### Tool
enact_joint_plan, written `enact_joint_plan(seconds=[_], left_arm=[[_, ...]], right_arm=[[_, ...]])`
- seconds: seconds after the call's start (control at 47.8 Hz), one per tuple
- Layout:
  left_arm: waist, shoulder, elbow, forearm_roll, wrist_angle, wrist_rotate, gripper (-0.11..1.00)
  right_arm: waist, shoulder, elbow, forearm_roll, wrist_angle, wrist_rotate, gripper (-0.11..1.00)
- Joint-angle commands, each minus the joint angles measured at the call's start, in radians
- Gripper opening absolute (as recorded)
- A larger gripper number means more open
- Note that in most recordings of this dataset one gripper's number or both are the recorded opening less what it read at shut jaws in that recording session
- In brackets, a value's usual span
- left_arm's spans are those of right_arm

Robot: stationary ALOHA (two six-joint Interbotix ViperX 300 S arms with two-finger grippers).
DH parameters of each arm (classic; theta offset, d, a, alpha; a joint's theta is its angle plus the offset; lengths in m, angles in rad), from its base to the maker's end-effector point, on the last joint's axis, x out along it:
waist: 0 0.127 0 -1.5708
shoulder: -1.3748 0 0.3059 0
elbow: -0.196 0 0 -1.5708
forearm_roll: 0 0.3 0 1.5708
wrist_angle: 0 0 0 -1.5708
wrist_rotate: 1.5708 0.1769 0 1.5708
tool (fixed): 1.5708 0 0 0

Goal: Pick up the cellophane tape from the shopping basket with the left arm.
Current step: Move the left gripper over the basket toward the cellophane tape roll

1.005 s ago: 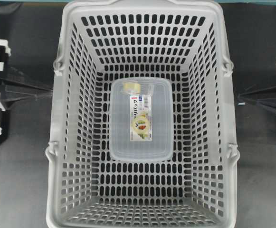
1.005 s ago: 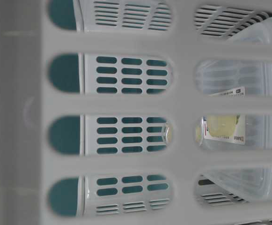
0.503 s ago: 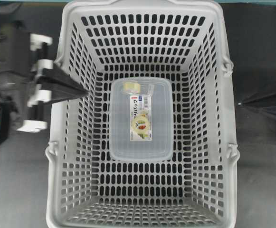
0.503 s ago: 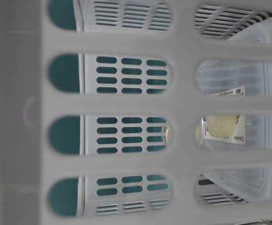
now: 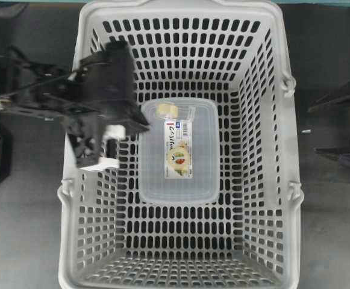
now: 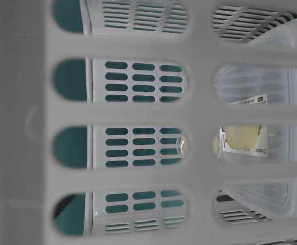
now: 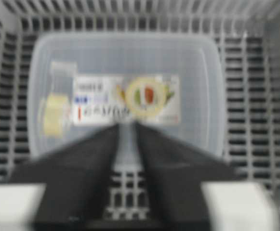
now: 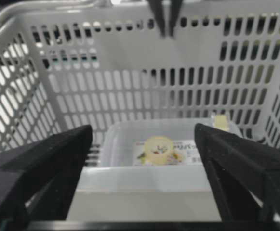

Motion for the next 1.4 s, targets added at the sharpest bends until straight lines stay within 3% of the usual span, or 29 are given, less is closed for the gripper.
enact_joint_plan(seconds=[0.0,0.168,0.272,0.628,1.382], left_arm=[[0.003,0.043,-0.067,0.003,0.044,-0.003,0.29],[-0.012,0.143,-0.140,0.003,0.098,0.008,0.77],[-0.029,0.212,-0.198,0.003,0.144,0.011,0.91],[-0.057,0.414,-0.359,0.003,0.342,0.023,0.91],[-0.052,0.517,-0.345,0.003,0.278,0.020,0.91]], right_arm=[[0.000,-0.002,-0.029,0.003,-0.009,0.002,0.82],[-0.002,-0.003,-0.028,0.003,-0.011,0.002,0.82],[0.000,-0.003,-0.026,0.003,-0.011,0.002,0.82],[0.005,-0.005,-0.025,0.003,-0.048,0.002,0.82],[0.011,-0.006,-0.017,0.003,-0.066,0.003,0.82]])
